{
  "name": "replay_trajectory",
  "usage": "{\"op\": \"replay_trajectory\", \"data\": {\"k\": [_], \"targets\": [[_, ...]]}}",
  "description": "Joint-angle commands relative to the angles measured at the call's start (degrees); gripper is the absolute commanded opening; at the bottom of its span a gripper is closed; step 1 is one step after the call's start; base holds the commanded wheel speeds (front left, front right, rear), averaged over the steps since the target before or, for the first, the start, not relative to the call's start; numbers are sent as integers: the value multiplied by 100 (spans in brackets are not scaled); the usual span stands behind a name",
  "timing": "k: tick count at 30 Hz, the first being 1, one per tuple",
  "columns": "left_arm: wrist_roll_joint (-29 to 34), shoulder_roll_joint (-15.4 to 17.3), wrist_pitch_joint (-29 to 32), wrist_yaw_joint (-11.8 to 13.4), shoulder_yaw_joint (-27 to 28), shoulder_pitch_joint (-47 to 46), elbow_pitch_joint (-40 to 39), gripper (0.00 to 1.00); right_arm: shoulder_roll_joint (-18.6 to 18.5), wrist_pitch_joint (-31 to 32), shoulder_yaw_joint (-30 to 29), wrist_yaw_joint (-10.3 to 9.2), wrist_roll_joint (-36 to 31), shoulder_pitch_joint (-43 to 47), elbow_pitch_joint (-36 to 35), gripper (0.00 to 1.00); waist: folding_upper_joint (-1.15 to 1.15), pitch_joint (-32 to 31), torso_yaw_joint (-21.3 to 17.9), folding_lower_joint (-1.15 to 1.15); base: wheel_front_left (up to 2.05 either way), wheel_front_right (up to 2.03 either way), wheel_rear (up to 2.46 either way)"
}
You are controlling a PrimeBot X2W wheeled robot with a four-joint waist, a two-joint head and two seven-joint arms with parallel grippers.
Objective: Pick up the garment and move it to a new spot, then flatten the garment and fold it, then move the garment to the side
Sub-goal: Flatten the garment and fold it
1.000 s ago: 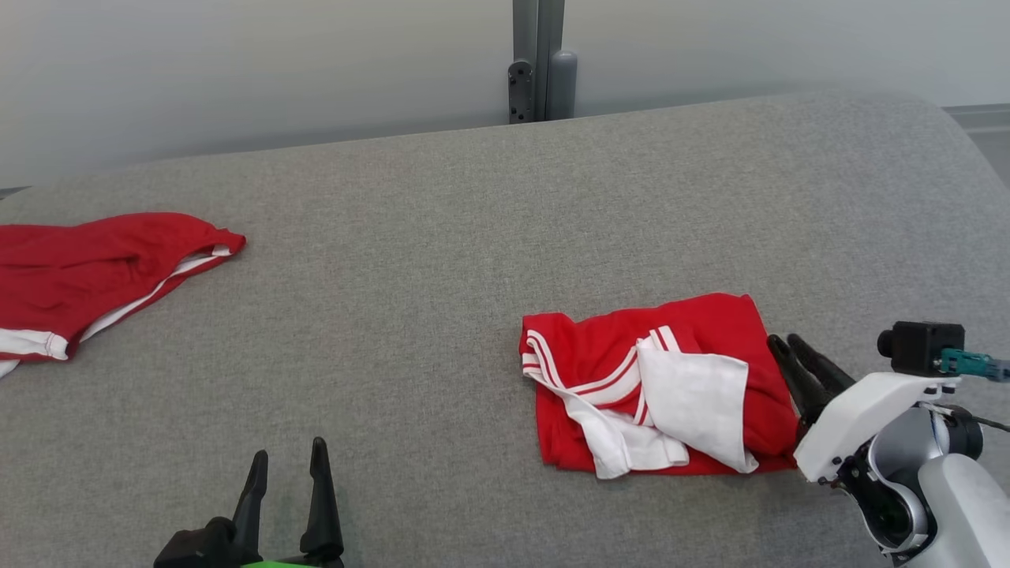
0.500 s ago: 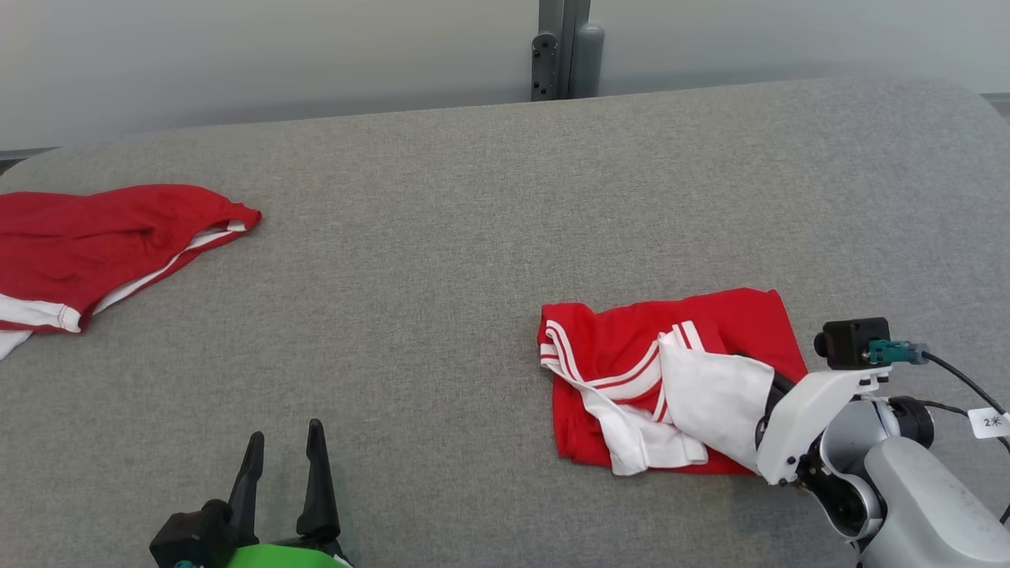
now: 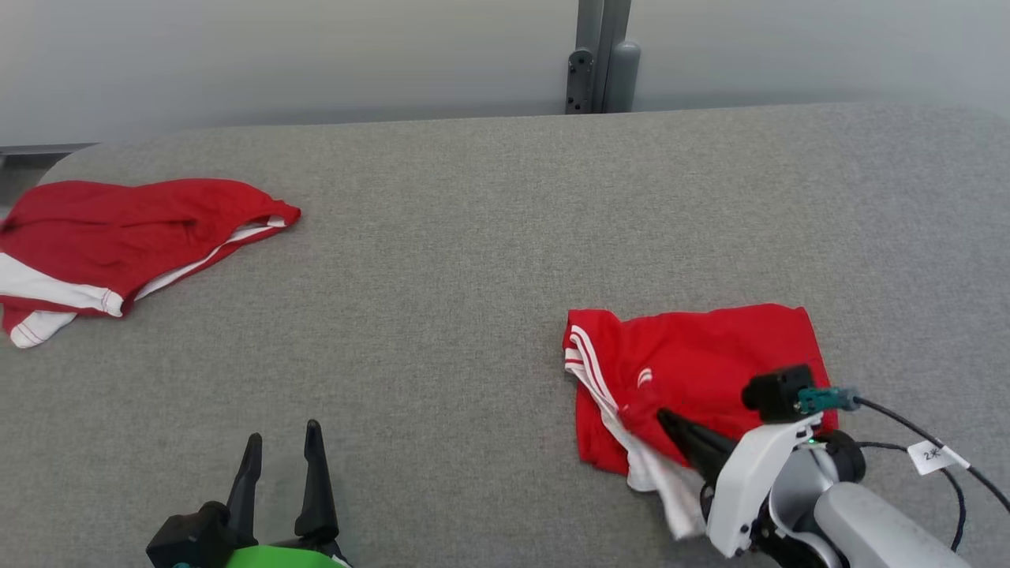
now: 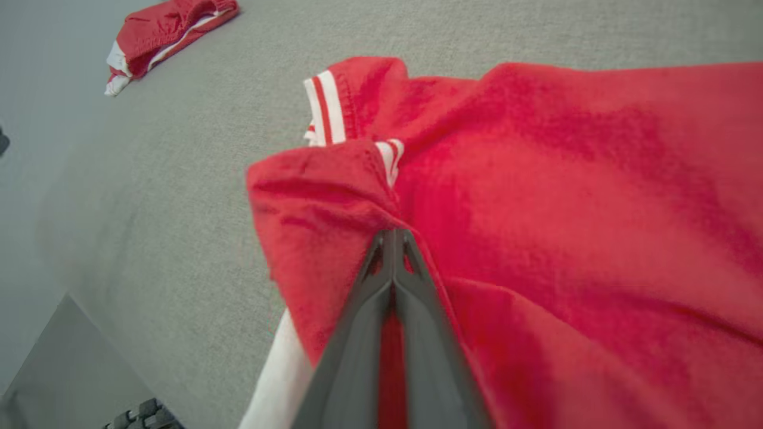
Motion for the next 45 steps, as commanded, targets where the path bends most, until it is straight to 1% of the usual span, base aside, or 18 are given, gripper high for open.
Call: {"op": "replay_trajectory", "data": {"k": [1,6,10,15,17,19,20,21,22,23,24,26,29,33,34,39,42,45], "targets": [[-17,12,-14,29,29,67,-23,100,-38,26,156,2,106,165,-150,0,0,-94,99,0,0,0,0],[-75,11,-15,49,104,207,-55,100,-240,251,673,1,379,537,-732,0,0,-280,196,0,0,0,0],[-130,11,-15,53,170,361,-75,100,-361,275,768,2,362,759,-974,0,0,-452,188,0,0,0,0],[-204,11,-15,80,225,481,-110,100,-462,135,421,2,256,1013,-1150,0,0,-632,141,0,0,0,0],[-213,11,-15,86,253,505,-133,100,-509,11,132,2,183,1123,-1239,0,0,-684,113,0,0,0,0],[-227,11,-15,87,304,534,-173,100,-542,-189,-304,1,42,1290,-1298,0,0,-746,73,0,0,0,0],[-234,12,-14,87,337,560,-188,100,-533,-304,-547,2,-54,1374,-1332,5,0,-775,39,0,0,0,0],[-229,11,-15,86,365,585,-206,100,-513,-446,-825,1,-159,1447,-1354,36,0,-797,7,0,0,0,0],[-214,11,-14,82,393,608,-223,100,-489,-554,-1126,1,-274,1530,-1344,78,0,-819,-22,0,0,0,0],[-170,11,-15,69,414,625,-231,100,-481,-677,-1392,2,-452,1608,-1351,97,0,-842,-53,0,0,0,0],[-127,11,-14,58,439,633,-239,100,-496,-790,-1678,1,-671,1682,-1334,100,0,-862,-77,0,0,0,0],[10,11,-15,28,460,648,-232,100,-453,-1003,-2218,1,-1125,1829,-1277,100,0,-894,-115,0,0,0,0],[228,12,-15,8,531,689,-232,100,-245,-1362,-3022,2,-1802,2038,-1220,100,0,-933,-180,0,0,0,0],[452,11,-15,-27,581,713,-178,100,111,-1812,-3796,1,-2451,2247,-1043,100,0,-946,-231,0,0,0,0],[478,12,-15,-38,594,717,-168,100,151,-1900,-3929,1,-2670,2301,-958,100,0,-946,-234,0,0,0,0],[606,11,-15,-40,671,726,-128,100,627,-2100,-4478,-3,-3052,2400,-405,100,0,-925,-234,0,0,0,0],[643,12,-15,-40,688,756,-98,100,911,-2101,-4767,-2,-3283,2473,-327,100,0,-916,-215,0,0,0,0],[668,12,-15,-50,707,747,-78,100,1064,-2103,-4892,-2,-3392,2513,-291,100,0,-912,-200,0,0,0,0]]}}
